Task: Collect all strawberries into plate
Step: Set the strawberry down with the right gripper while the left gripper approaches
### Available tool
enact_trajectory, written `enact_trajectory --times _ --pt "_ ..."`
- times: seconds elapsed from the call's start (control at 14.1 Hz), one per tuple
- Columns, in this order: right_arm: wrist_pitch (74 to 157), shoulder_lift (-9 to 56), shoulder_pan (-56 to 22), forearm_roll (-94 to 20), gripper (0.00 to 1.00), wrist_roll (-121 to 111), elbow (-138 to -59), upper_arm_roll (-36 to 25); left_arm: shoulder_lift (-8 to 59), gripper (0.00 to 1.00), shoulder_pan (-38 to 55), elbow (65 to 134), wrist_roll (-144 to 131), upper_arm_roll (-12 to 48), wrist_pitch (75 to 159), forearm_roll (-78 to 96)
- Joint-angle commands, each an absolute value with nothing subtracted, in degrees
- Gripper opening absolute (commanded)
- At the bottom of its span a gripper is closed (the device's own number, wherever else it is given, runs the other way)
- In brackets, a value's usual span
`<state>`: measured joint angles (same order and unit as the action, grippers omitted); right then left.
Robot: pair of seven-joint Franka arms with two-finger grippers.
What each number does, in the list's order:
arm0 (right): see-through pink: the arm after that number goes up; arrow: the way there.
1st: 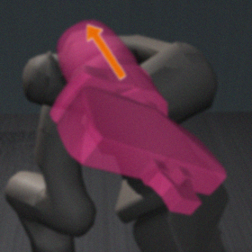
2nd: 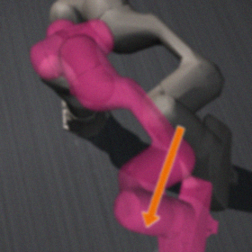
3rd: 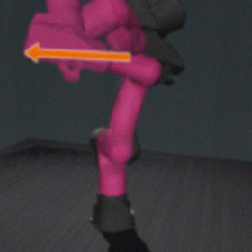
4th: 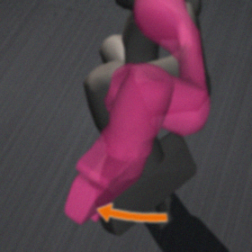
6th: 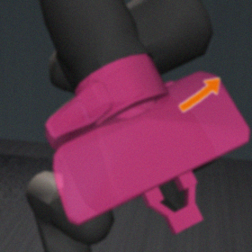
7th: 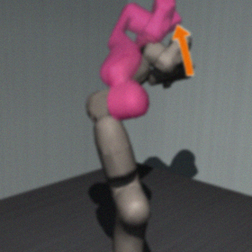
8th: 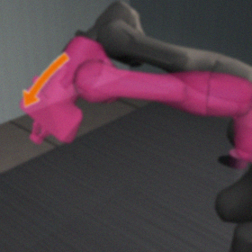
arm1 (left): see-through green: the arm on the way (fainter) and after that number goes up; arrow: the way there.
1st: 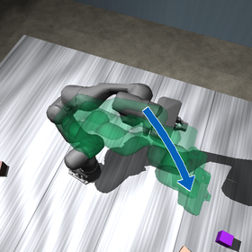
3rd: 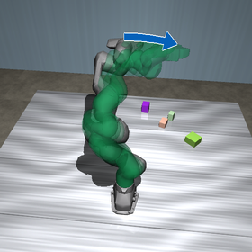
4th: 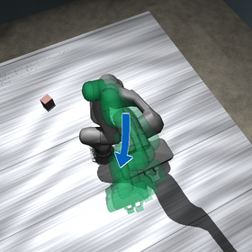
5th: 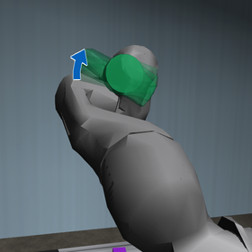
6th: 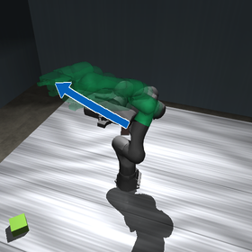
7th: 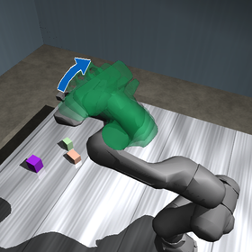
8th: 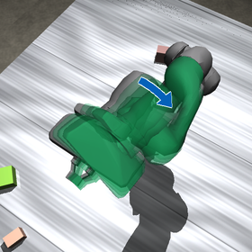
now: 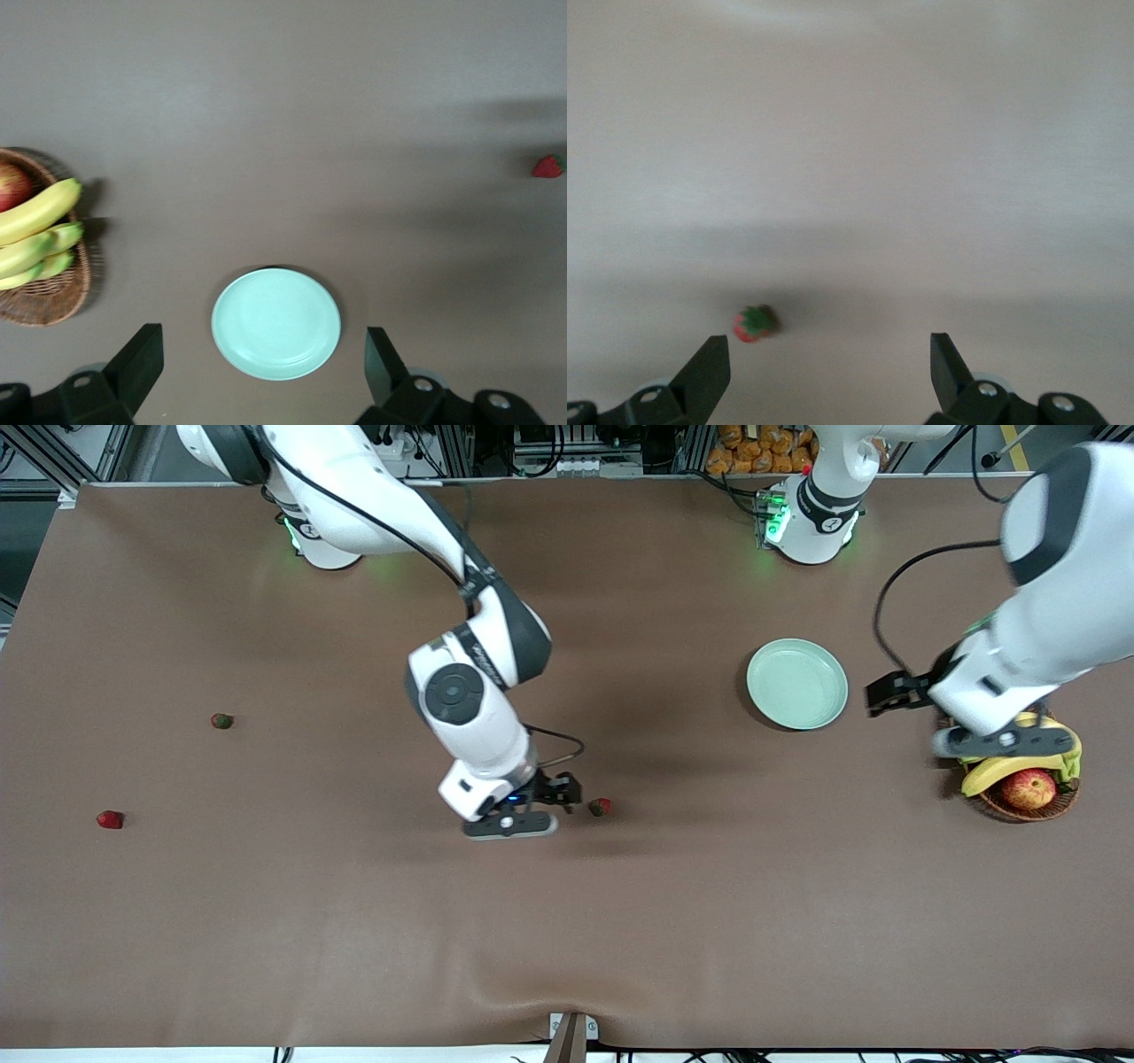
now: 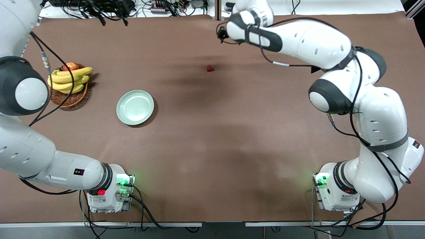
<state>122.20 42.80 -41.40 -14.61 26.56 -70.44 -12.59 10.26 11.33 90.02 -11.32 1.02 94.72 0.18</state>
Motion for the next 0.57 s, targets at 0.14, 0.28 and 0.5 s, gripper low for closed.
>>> enact_trajectory --times 0.14,0.28,0.5 --pt "114.4 35.9 -41.7 -14.7 1.0 26.5 -76.8 -19.8 15.2 1.0 18.3 88.7 -16.9 0.6 99.7 0.8" --pt "114.6 34.1 -41.7 -14.6 1.0 26.1 -80.9 -22.2 17.5 1.0 19.7 88.7 -17.0 0.7 103.1 1.2" --pt "114.4 30.6 -41.7 -14.1 1.0 25.9 -87.3 -25.6 20.8 1.0 22.4 88.7 -19.0 0.7 108.6 1.8"
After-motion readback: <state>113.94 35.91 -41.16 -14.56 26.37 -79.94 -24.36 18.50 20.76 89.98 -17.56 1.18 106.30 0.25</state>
